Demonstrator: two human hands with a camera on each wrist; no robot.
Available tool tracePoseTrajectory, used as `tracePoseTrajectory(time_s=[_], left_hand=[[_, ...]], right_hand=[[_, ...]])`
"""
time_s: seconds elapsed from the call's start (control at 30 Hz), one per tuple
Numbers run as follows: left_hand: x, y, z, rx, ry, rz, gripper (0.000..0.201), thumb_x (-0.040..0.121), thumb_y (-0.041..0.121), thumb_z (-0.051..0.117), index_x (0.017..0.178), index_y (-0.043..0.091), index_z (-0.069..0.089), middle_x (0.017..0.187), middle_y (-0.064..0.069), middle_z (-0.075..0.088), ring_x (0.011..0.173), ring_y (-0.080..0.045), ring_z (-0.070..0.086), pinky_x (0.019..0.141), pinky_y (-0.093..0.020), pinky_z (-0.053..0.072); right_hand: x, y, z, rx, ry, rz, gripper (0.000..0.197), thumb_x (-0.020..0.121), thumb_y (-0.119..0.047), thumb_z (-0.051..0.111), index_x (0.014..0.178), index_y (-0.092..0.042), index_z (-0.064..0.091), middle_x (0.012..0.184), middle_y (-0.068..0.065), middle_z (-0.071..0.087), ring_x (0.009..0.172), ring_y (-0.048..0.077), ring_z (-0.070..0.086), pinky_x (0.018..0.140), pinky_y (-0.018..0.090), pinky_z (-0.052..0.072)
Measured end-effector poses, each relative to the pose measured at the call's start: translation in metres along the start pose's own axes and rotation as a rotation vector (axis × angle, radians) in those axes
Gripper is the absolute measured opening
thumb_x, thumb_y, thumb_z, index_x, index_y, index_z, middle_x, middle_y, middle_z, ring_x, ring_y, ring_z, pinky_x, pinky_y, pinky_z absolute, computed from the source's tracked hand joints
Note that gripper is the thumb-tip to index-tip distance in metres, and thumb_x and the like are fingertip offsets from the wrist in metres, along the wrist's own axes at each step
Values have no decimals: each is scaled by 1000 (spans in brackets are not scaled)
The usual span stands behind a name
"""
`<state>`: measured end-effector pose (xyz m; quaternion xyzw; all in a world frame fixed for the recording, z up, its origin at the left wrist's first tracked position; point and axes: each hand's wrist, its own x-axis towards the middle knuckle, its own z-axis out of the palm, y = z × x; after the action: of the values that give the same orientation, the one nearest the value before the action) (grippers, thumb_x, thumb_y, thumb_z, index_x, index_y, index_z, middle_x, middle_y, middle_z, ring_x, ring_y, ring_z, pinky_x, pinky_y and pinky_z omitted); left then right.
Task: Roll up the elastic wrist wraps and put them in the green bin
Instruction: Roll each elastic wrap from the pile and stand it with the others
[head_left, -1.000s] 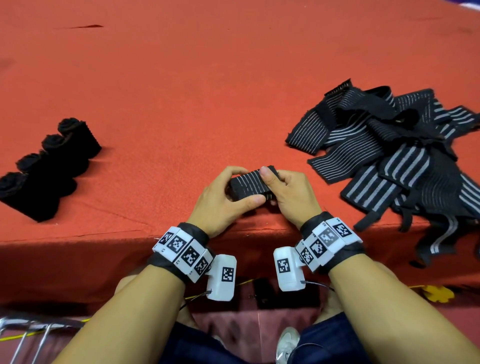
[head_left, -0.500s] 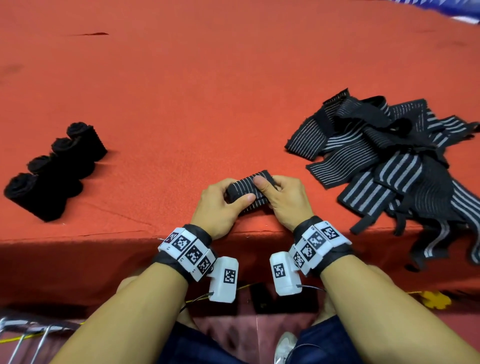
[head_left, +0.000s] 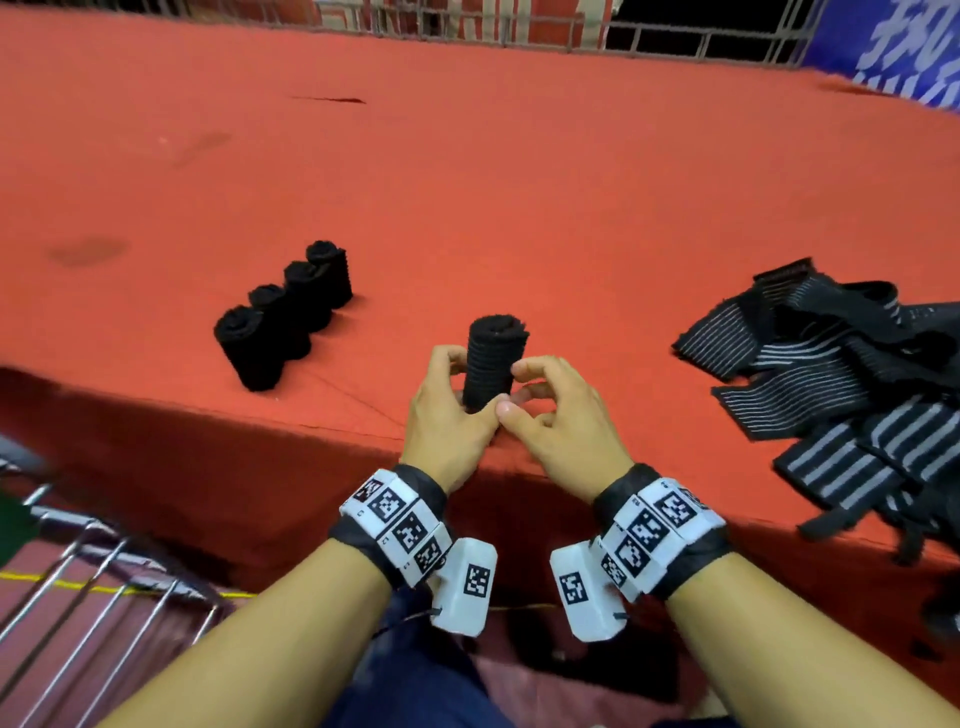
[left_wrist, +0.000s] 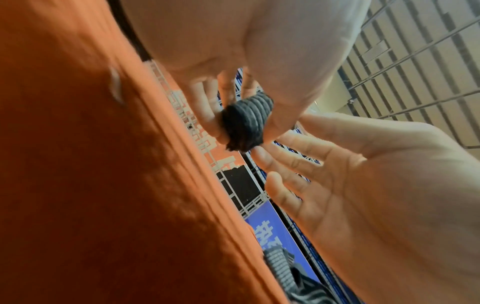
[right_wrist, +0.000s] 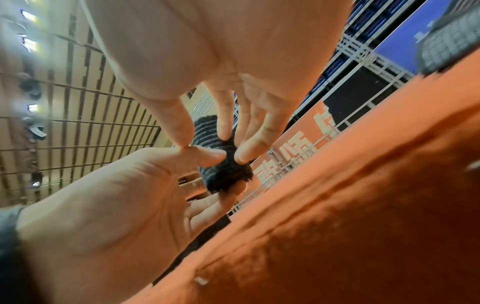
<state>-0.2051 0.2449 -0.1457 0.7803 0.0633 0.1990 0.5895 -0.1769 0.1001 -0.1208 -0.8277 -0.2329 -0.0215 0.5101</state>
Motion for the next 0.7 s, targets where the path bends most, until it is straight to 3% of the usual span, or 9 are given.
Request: tracePoseTrajectory(time_s=[0.1,0.23,0.37,0.47,0.6,0.7], left_hand=[[-11,-7,-40,26,90,1,45,73,30,71,112,35,49,114,16,64,98,-13,71,88,-48,58],[-25,-14,-94,140,223,7,66,76,25,68,136,41,46,126,17,62,115,-2,63,102,-34,51],[-34,-27,-142,213,321,-3,64,80,14,66,135,43,50,123,20,65,118,3,59,103,-38,48],[-38,-38,-167,167,400,-10,63,75,16,59,134,40,55,126,12,62,116,-1,61,102,-37,52],[-36,-48,-181,128,397,-29,68,76,13,56,141,31,56,128,6,61,116,-1,61,104,-33,52],[-27,-49,-180,129,337,-19,67,79,5,56,143,27,56,131,5,65,118,1,61,108,-34,49]], right_hand=[[8,-19,31,32,-106,-37,38,90,-18,71,126,-18,58,125,-6,60,106,2,62,71,19,51],[19,-45,77,70,-228,-104,45,88,-14,71,130,-21,55,130,-8,60,109,-2,62,72,14,50],[29,-63,123,70,-342,-121,52,87,-11,70,136,-22,53,135,-8,58,116,1,61,78,16,52],[34,-72,156,83,-411,-133,59,86,-6,69,141,-18,51,135,-1,53,120,8,59,81,22,54],[41,-76,183,98,-376,-113,62,84,-2,68,141,-18,52,132,2,54,122,13,58,78,19,53],[47,-72,185,90,-316,-80,70,80,1,67,144,-21,52,129,2,56,119,12,59,88,27,55]])
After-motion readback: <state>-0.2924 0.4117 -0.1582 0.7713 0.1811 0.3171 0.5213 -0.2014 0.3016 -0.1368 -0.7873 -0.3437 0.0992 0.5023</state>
